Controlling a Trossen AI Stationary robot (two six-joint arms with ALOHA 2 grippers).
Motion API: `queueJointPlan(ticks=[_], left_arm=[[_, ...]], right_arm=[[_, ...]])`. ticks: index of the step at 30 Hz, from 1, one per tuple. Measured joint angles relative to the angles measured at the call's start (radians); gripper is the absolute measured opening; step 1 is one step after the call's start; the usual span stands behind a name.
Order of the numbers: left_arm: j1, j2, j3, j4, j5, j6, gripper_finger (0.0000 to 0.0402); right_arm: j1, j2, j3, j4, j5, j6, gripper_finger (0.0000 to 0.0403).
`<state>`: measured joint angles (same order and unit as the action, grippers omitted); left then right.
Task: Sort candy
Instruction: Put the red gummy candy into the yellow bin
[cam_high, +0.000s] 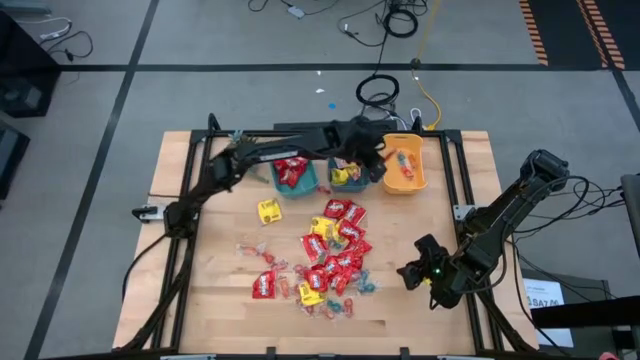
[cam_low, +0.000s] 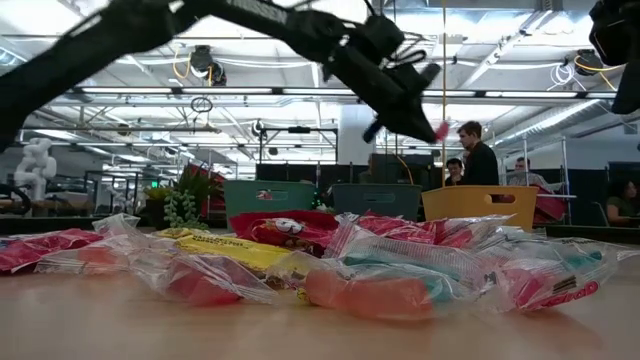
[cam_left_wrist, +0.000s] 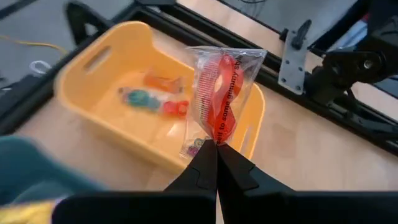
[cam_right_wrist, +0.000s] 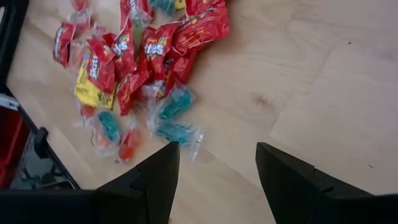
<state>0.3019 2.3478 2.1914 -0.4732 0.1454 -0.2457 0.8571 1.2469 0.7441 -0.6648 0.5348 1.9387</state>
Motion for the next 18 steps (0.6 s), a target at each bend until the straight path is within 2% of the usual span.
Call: queueJointPlan(ticks=[3,8,18], left_arm=[[0.002,0.085,0.075,0.066,0.061,0.020,0.0000],[-0.005,0.163,0.095,0.197,0.084,0.046,0.0012],[-0.003,0.177,0.095,0.205,0.086,0.043,0.0110]], right_arm=[[0.000,0.000,0.000,-0.006,0.001,0.038,0.0203],[0.000,0.000,0.000,-0.007,-0.002,0.093,0.0203],[0.000,0.000,0.000,0.004,-0.008,0.148,0.0203]])
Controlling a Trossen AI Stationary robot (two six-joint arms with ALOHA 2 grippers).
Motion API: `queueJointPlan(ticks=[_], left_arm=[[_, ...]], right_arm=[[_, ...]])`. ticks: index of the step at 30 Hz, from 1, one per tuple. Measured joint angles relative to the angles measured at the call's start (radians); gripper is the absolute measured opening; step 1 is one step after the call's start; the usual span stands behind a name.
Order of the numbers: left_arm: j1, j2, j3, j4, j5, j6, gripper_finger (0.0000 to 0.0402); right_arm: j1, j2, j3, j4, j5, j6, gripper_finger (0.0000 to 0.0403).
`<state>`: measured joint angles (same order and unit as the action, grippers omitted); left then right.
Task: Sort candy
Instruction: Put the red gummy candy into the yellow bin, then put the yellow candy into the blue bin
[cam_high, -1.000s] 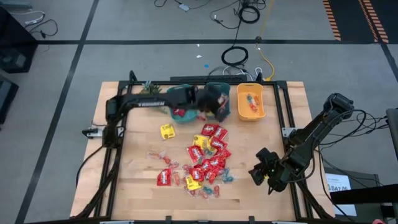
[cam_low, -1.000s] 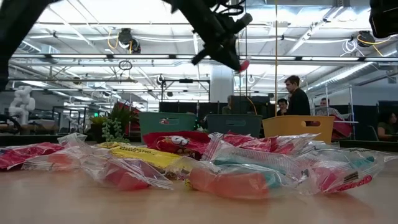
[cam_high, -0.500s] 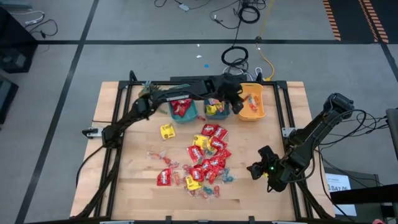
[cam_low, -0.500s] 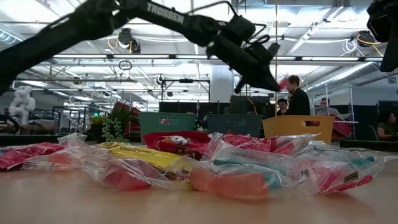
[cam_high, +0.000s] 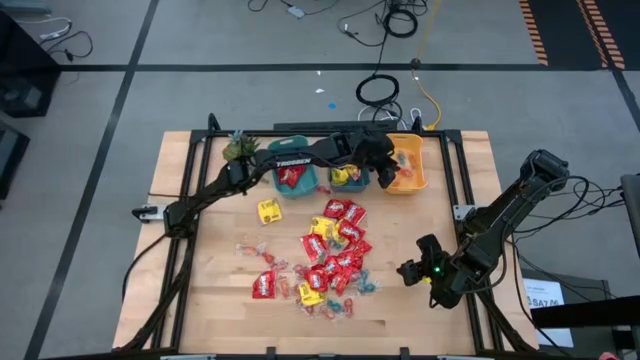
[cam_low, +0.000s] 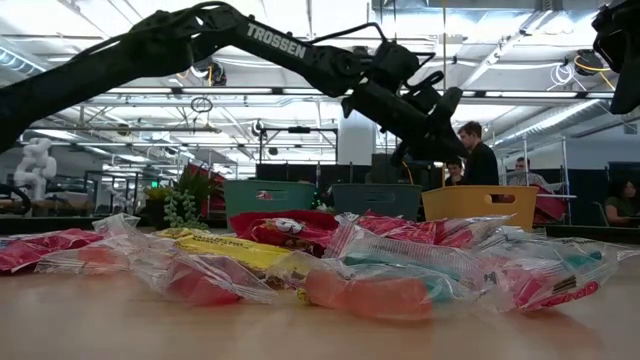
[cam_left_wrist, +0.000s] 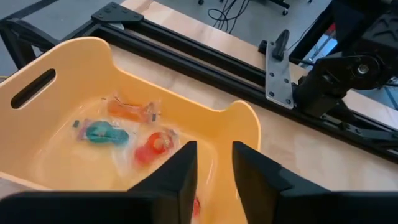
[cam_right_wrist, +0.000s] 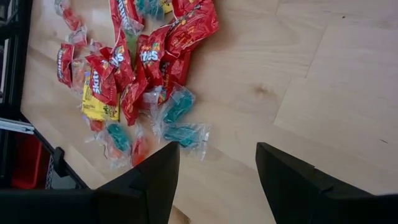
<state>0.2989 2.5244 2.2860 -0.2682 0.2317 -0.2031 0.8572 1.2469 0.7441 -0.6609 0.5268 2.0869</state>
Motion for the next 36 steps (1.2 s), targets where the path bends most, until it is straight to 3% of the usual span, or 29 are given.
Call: queueJointPlan(ticks=[13,18,28,36], left_arm=[[-0.003,-0.002,0.000,0.008,0.000,0.000,0.0125],[-0.006,-0.053,0.000,-0.079,-0.006,0.016,0.0125],[-0.034,-0.222,0.002,-0.346,-0.336,0.007,0.0125],[-0.124,-0.272,-0.025,-0.528,-0.422,-0.025,0.0125]], right_arm=[[0.000,0.000,0.000,-0.001,0.000,-0.013,0.0203],[0.000,0.000,0.000,-0.001,0.000,-0.037,0.0203],[0.000,0.000,0.000,0.009,-0.002,-0.137,0.0203],[0.000,0.000,0.000,0.068,-0.005,-0.273,0.0203]])
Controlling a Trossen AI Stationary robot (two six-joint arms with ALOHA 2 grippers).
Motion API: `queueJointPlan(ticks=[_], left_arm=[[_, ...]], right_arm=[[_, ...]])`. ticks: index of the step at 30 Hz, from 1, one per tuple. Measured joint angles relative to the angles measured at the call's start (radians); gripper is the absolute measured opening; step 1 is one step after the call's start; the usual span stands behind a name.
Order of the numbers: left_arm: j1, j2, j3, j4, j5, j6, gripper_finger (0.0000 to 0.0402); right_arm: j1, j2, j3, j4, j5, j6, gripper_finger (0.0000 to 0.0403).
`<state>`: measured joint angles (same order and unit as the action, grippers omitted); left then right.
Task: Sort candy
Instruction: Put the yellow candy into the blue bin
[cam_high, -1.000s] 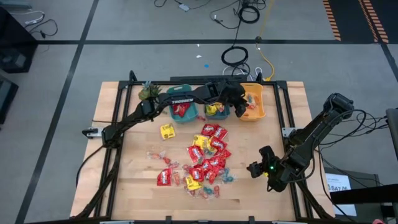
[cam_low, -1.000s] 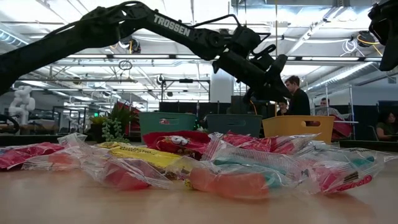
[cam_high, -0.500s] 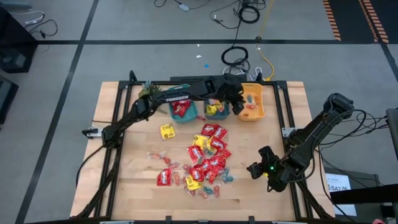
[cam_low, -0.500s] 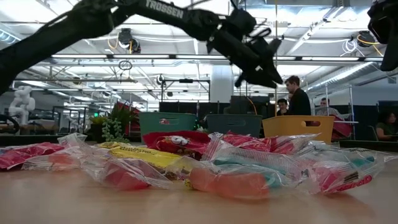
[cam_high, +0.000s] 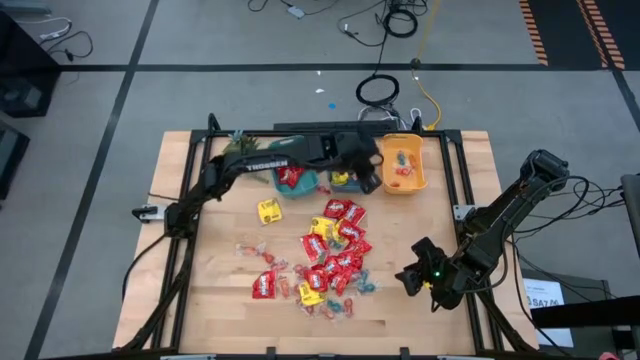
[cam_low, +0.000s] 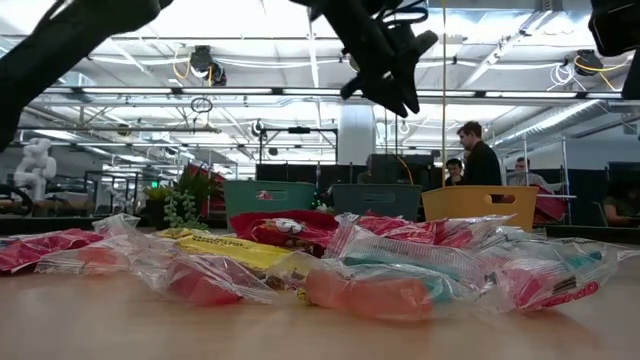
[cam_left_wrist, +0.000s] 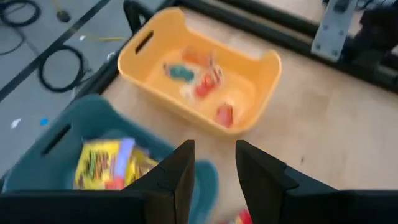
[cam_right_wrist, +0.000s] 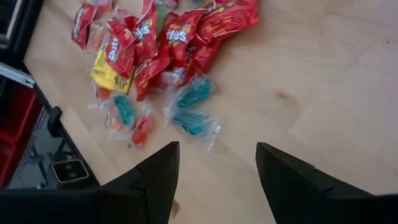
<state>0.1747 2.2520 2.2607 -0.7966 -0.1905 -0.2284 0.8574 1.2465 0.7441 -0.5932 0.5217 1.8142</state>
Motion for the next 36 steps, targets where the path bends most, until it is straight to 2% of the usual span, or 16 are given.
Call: queueJointPlan(ticks=[5,11,16,22,26,30,36], left_arm=[[-0.079,-0.039,-0.101,-0.031,-0.070,-0.064,0.0125],[-0.164,-0.146,-0.324,-0.022,-0.195,-0.200,0.0125],[-0.199,-0.312,-0.602,0.060,-0.211,-0.331,0.0125],[-0.223,-0.567,-0.985,0.174,-0.237,-0.553,0.0125],[-0.238,-0.717,-1.171,0.181,-0.251,-0.704,0.0125],[-0.247,-0.816,-1.274,0.174,-0.251,-0.806,0.0125],[-0.225,-0.873,-1.327,0.155,-0.239,-0.813,0.0125]], right_arm=[[0.000,0.000,0.000,0.020,-0.004,-0.056,0.0203],[0.000,0.000,0.000,0.066,-0.004,-0.139,0.0203],[0.000,0.000,0.000,0.071,-0.007,-0.179,0.0203],[0.000,0.000,0.000,0.071,-0.033,-0.206,0.0203],[0.000,0.000,0.000,0.071,-0.034,-0.215,0.0203],[0.000,0.000,0.000,0.073,-0.038,-0.229,0.0203],[0.000,0.000,0.000,0.074,-0.052,-0.230,0.0203]])
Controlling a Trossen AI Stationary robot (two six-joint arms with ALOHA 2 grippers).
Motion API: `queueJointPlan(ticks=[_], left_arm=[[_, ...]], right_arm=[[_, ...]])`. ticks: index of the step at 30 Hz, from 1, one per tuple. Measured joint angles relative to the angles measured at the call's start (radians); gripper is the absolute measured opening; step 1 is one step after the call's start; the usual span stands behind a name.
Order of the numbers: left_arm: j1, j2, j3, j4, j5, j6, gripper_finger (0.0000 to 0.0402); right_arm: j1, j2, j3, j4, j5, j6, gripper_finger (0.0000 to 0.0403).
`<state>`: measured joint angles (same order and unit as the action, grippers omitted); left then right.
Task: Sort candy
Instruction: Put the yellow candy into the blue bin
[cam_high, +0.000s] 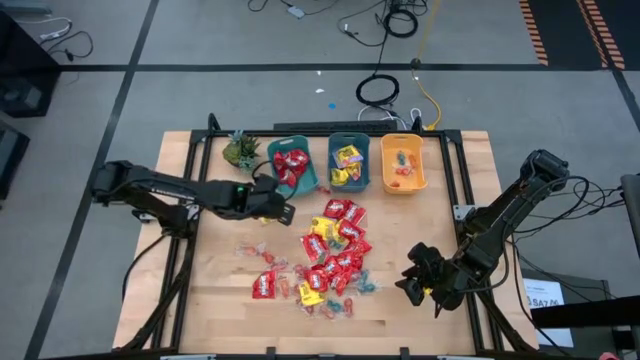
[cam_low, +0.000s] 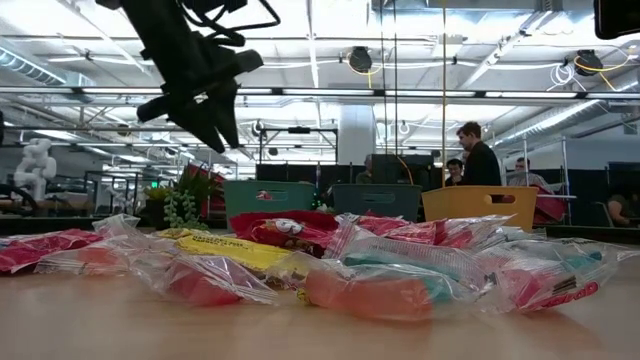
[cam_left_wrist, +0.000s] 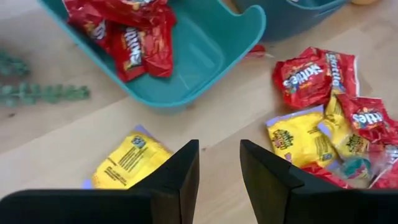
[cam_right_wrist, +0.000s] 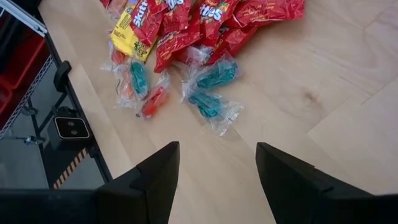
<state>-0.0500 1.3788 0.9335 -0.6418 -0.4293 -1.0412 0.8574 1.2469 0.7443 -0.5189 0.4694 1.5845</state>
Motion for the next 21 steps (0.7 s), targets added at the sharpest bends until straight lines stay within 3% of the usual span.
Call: queueJointPlan(ticks=[9,21], left_arm=[[0.104,0.032,-0.007,-0.111,0.046,0.022,0.0125],[0.129,0.187,-0.007,-0.136,0.145,0.052,0.0125]], right_arm=[[0.000,0.000,0.000,0.000,0.000,0.016,0.0203],[0.000,0.000,0.000,-0.001,0.000,0.036,0.0203]])
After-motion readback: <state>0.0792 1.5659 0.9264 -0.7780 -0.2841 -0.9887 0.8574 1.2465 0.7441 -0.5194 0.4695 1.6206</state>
